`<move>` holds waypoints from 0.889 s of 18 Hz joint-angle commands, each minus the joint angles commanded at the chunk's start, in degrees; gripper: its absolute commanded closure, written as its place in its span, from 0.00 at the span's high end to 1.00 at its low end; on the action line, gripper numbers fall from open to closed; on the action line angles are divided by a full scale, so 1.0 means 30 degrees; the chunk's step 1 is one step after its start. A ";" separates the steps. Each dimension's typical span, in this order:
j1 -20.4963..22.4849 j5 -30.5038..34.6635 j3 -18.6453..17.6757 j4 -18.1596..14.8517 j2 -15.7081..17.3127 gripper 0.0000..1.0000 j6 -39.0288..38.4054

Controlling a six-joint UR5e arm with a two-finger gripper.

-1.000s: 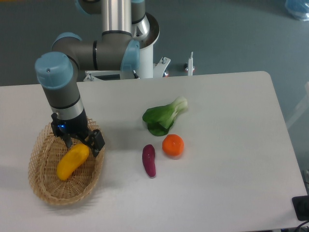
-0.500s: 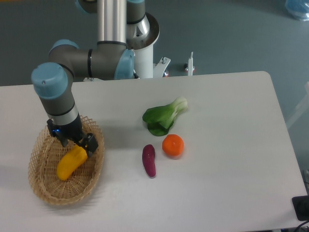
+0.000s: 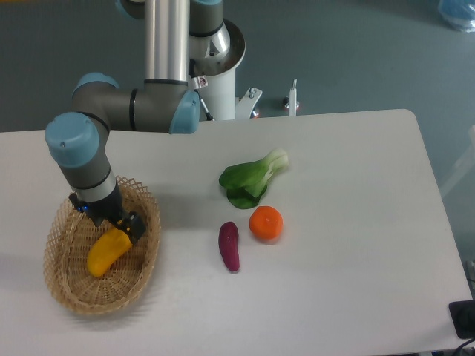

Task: Pick up the mango from the basket
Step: 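Close the gripper around the yellow mango in the basket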

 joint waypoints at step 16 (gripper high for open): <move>-0.0059 -0.0029 0.0293 0.0266 -0.0704 0.78 0.0029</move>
